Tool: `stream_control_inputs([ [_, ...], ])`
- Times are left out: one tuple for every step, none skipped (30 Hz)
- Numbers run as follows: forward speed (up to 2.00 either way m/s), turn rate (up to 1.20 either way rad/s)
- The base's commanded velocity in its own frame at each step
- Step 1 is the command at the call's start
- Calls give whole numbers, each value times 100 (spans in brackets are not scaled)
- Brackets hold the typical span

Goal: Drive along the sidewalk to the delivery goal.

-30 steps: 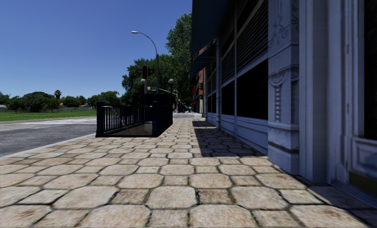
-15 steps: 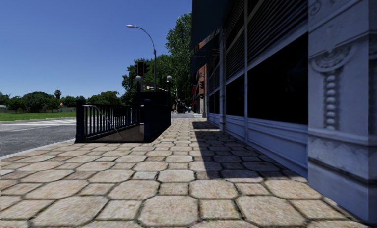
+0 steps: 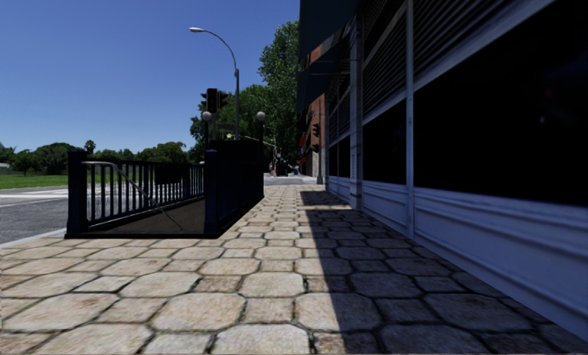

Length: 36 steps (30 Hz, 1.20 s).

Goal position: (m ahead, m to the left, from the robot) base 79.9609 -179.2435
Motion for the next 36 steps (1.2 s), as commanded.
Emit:
stream_control_inputs([
  [200,0],
  [200,0],
  [200,0],
  [200,0],
  [200,0],
  [200,0],
  [200,0],
  [200,0],
  [200,0],
  [200,0],
  [200,0],
  [200,0],
  [200,0],
  [200,0],
  [200,0],
  [200,0],
  [200,0],
  [200,0],
  [200,0],
  [200,0],
  [200,0],
  [200,0],
  [200,0],
  [200,0],
  [200,0],
  [200,0],
  [200,0],
  [200,0],
  [200,0],
  [200,0],
  [200,0],
  [200,0],
  [200,0],
  [200,0],
  [200,0],
  [200,0],
])
